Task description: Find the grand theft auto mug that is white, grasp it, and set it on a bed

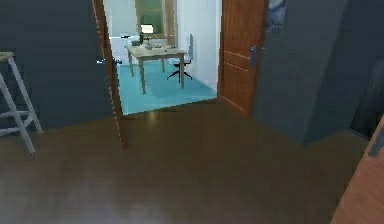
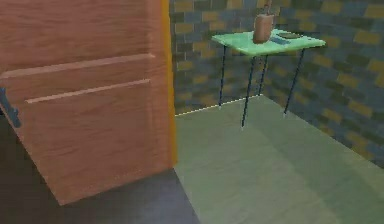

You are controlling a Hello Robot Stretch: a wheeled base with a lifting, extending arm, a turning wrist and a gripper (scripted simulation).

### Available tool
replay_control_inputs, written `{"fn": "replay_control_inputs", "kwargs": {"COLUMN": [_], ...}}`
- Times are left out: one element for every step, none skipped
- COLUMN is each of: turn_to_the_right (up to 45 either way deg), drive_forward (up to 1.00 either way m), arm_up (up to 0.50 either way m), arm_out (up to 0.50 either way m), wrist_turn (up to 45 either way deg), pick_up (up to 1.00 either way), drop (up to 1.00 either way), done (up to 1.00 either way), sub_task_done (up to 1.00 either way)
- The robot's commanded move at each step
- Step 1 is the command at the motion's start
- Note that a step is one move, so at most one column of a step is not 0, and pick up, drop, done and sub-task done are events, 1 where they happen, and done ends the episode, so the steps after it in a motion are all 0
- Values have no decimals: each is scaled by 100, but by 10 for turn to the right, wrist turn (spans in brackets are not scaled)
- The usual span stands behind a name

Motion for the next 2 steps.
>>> {"fn": "replay_control_inputs", "kwargs": {"turn_to_the_right": [-30, 0], "drive_forward": [0, 20], "arm_up": [0, 0], "arm_out": [0, 0], "wrist_turn": [0, 0], "pick_up": [0, 0], "drop": [0, 0], "done": [0, 0], "sub_task_done": [0, 0]}}
